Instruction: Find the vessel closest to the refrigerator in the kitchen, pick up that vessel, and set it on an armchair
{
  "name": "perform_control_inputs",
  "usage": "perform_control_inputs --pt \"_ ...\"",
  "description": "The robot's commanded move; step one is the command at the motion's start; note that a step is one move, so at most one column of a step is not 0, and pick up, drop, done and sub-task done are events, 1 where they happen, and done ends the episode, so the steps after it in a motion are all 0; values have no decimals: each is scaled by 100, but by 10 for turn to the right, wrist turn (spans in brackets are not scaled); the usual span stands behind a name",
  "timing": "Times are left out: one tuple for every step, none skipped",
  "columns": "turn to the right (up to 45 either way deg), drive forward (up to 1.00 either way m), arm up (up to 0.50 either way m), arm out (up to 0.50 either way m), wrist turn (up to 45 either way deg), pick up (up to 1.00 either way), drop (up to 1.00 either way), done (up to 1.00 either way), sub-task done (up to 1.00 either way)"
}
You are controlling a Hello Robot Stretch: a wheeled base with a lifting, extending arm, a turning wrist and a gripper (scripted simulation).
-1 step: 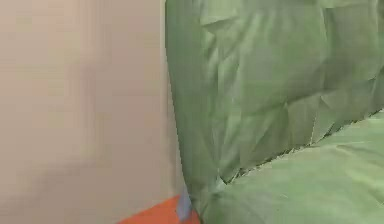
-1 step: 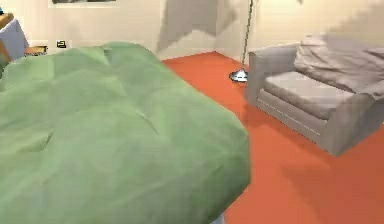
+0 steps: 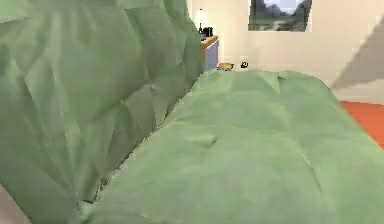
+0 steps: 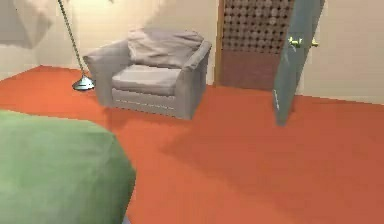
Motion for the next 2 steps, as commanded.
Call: perform_control_inputs --pt "450 0 0 0 0 0 0 0 0" --pt "450 0 0 0 0 0 0 0 0"
